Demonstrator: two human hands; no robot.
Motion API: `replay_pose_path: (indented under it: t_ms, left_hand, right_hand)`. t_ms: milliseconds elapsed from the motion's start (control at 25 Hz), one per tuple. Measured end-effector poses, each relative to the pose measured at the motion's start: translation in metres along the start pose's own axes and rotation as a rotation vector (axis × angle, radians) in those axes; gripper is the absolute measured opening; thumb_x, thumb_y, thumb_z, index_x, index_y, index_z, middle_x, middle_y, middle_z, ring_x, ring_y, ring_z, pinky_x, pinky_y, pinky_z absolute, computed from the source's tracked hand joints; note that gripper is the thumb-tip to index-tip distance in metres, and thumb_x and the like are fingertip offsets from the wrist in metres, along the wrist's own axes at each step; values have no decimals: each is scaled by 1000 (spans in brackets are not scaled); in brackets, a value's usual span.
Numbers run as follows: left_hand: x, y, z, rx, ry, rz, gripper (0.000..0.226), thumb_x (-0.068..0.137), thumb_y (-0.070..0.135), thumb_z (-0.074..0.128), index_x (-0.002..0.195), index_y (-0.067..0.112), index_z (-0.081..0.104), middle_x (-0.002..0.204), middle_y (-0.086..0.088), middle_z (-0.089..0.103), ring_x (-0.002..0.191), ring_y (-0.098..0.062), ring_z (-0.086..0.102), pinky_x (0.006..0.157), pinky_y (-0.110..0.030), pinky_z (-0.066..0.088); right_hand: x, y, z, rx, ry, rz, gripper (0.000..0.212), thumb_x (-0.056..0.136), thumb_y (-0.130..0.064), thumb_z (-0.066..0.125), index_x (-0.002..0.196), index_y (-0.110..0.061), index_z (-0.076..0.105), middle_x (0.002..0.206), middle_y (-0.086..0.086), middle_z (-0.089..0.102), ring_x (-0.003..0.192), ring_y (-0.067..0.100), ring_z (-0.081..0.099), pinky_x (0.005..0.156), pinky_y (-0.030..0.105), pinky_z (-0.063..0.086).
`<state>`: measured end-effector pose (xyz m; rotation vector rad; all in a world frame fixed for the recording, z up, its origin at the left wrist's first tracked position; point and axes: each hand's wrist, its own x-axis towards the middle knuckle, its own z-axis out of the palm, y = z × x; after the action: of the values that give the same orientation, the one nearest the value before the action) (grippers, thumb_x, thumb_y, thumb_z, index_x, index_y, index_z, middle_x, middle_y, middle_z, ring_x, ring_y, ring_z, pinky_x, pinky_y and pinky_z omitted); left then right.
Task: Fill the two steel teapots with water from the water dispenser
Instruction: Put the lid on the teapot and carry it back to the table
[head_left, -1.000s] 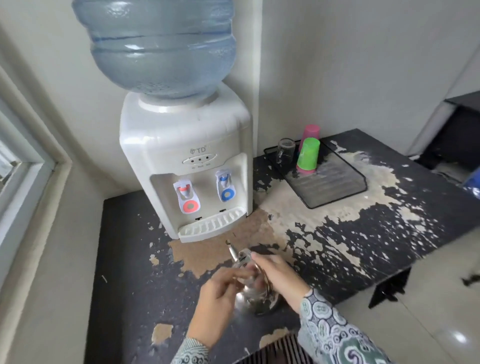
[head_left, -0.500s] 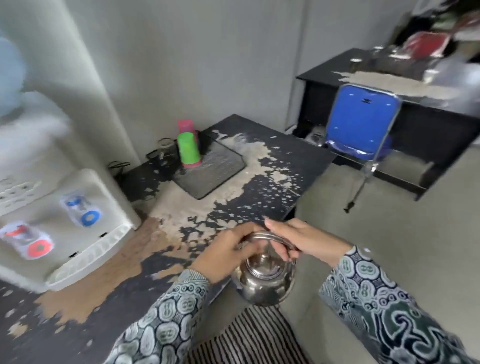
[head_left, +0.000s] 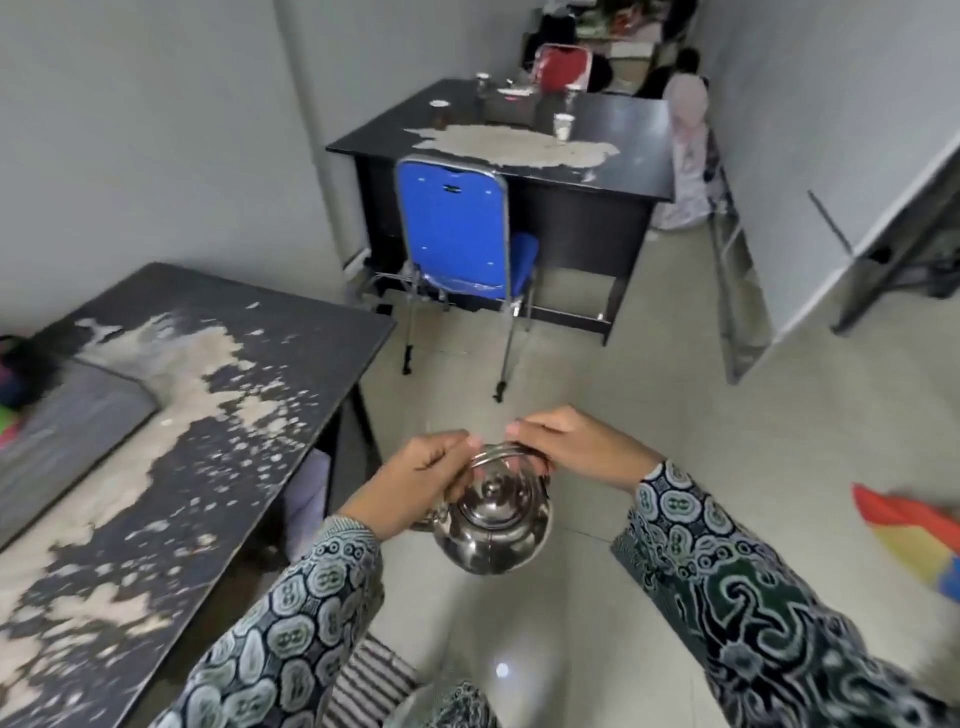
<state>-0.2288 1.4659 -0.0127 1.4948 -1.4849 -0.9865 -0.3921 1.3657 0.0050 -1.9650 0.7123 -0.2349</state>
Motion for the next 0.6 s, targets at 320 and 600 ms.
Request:
replay_pose_path:
  t_ms: [320,600]
  left_hand:
    - [196,0,63,-134,-55,-71,46,95,39,37,62,18,62,50,11,58,53,-4,53,64,-15,46]
    - [387,3,74,-151,-109,-105,68,79,61,33,77,-3,57,45,11,43,54,-12,44,58,-15,42]
  right_hand:
    - [35,93,-133,99,273,70,44,94,-27,44,52,-31,55,51,-13,49,56,8,45,65,28,40]
    - [135,165,-281,186,253,127,24,93,-23,45,80,-17,63,57,-19,56,55,-4,48,62,14,39]
